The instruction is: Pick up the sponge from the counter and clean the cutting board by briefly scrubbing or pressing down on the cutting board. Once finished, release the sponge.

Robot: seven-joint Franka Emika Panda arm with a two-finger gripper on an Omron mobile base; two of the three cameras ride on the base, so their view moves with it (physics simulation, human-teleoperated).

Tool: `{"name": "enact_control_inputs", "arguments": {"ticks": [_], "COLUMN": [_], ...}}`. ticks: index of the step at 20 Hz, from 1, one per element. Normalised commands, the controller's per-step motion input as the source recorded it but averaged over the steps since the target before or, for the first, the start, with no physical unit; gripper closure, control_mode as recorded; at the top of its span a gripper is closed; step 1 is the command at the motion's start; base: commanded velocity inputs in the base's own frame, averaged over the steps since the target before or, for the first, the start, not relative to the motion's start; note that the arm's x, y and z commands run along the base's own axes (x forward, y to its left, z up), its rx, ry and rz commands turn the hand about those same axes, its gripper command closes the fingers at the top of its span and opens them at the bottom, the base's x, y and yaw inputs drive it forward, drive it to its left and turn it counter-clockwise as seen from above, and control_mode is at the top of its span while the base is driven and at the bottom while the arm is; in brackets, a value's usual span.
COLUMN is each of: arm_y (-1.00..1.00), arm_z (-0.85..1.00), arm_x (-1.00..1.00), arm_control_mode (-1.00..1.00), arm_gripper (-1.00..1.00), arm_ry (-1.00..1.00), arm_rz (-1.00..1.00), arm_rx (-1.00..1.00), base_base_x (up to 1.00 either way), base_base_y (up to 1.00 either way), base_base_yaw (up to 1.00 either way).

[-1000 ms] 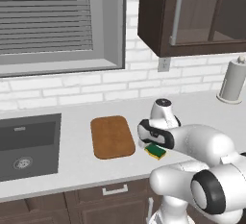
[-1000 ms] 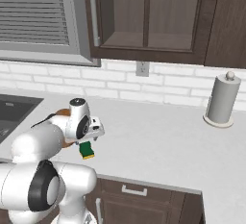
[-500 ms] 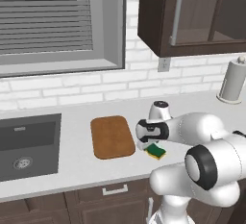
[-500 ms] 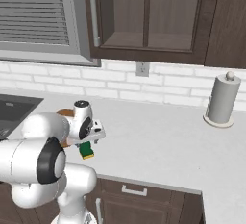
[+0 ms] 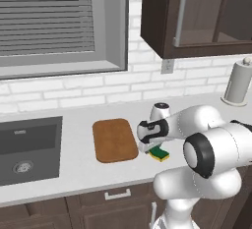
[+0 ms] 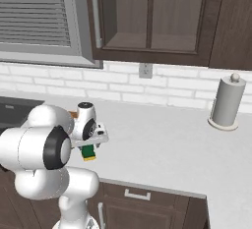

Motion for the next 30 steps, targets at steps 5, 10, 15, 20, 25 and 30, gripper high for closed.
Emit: {"name": "enact_control_inputs", "arguments": {"ticks": [5, 10, 15, 20, 25, 30], "arm_y": [0.09, 0.05, 0.3, 0.74, 0.58, 0.31], "arm_z": [-0.7, -0.21, 0.01, 0.17, 0.38, 0.07], "arm_x": [-0.08, -0.19, -0.31, -0.45, -0.04, 0.28], "arm_control_mode": [-1.0, -1.0, -1.0, -1.0, -1.0, -1.0], "arm_gripper": [1.0, 1.0, 1.0, 1.0, 1.0, 1.0], "arm_ry": [0.0, -0.01, -0.08, -0.17, -0.05, 0.0], "arm_rz": [0.0, 0.0, -0.01, -0.01, 0.01, 0.01], "arm_rx": [0.0, 0.0, -0.02, 0.0, 0.0, 0.0], "base_base_x": [0.0, 0.0, 0.0, 0.0, 0.0, 0.0], "base_base_y": [0.0, 0.0, 0.0, 0.0, 0.0, 0.0], "base_base_yaw": [0.0, 0.0, 0.0, 0.0, 0.0, 0.0]}}
